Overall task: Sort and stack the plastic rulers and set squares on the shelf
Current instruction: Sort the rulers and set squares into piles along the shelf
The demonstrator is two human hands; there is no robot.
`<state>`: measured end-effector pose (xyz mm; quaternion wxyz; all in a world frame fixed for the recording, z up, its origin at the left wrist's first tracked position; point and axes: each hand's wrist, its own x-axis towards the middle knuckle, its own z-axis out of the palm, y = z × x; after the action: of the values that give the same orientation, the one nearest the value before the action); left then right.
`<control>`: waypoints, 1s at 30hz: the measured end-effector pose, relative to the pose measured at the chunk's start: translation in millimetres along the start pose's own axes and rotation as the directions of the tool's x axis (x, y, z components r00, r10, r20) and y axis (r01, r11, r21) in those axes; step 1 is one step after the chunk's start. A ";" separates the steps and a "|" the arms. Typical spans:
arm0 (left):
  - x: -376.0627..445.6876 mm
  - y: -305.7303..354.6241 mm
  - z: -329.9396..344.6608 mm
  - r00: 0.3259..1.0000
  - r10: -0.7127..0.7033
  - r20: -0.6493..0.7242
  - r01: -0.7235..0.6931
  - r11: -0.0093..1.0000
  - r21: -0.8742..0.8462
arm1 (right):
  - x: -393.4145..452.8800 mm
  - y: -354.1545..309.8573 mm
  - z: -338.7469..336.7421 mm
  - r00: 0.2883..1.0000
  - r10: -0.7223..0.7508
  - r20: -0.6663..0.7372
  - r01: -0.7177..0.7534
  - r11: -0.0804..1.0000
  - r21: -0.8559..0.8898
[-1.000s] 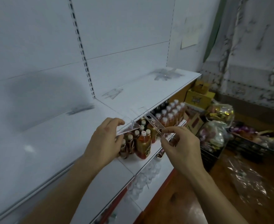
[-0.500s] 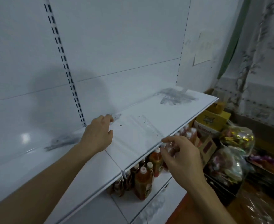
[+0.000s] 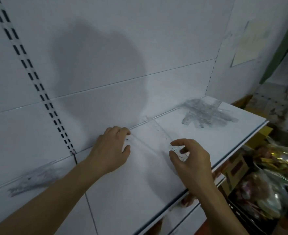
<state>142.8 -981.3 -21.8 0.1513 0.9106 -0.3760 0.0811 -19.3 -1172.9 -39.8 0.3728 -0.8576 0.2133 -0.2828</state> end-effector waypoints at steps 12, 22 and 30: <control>116.0 120.1 85.0 0.976 -0.027 0.217 0.015 0.998 0.056 | 141.2 112.2 -83.4 0.999 0.026 0.032 -0.023 0.995 -0.093; 153.3 147.5 119.8 0.950 -0.244 0.193 0.218 0.965 0.147 | 234.6 151.2 -84.9 0.966 -0.150 0.210 0.188 0.966 -0.175; 140.1 141.3 108.3 0.953 -0.233 0.192 0.215 0.970 0.109 | 224.8 125.5 -72.5 0.858 -0.313 0.407 0.417 0.887 -0.197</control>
<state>144.9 -1205.1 -56.7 0.0804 0.9566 -0.2797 -0.0136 82.9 -1419.4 -21.1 0.2203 -0.9634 0.0097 -0.1522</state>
